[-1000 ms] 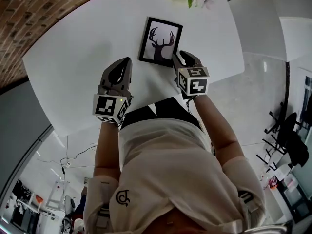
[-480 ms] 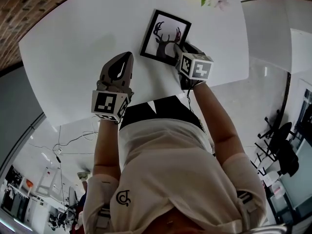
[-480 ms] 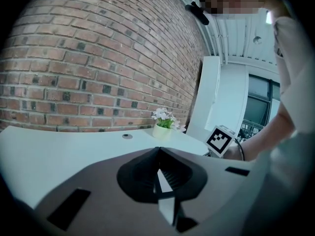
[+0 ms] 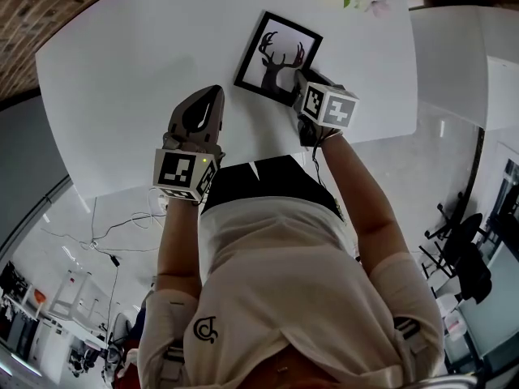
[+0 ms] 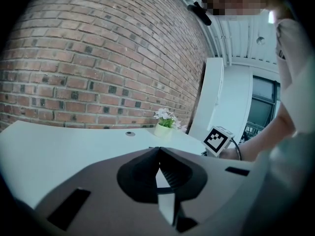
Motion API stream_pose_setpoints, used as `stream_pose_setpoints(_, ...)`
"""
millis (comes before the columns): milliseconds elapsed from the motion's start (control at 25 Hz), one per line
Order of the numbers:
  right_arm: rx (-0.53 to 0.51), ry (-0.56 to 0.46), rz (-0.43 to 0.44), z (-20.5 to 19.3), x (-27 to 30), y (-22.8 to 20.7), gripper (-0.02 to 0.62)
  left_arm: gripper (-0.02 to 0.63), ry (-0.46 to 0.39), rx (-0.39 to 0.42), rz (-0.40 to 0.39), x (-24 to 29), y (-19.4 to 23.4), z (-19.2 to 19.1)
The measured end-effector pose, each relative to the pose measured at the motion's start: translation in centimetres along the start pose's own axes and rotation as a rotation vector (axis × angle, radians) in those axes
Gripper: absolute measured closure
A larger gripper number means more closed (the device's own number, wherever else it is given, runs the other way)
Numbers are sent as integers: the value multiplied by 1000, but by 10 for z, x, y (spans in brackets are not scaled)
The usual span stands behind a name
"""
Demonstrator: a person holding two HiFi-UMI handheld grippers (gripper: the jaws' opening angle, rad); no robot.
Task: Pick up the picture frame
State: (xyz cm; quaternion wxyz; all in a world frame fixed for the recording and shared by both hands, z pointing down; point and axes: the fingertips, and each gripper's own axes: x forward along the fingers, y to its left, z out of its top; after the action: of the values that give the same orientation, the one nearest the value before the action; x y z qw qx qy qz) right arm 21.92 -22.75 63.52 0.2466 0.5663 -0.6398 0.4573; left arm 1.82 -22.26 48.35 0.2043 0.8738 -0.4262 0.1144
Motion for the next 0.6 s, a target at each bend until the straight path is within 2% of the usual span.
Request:
stream_pose_setpoints(200, -26, 8, 20, -14, -10, 15, 483, 592, -6, -4, 16, -23, -10, -6)
stream_pose_setpoints(400, -60, 14, 38, -28, -17, 18, 483, 592, -37, -59, 36, -38, -22, -11)
stream_pose_setpoints(600, -107, 23, 63, -40, -21, 24, 485, 592, -48, -47, 78, -49, -25, -19)
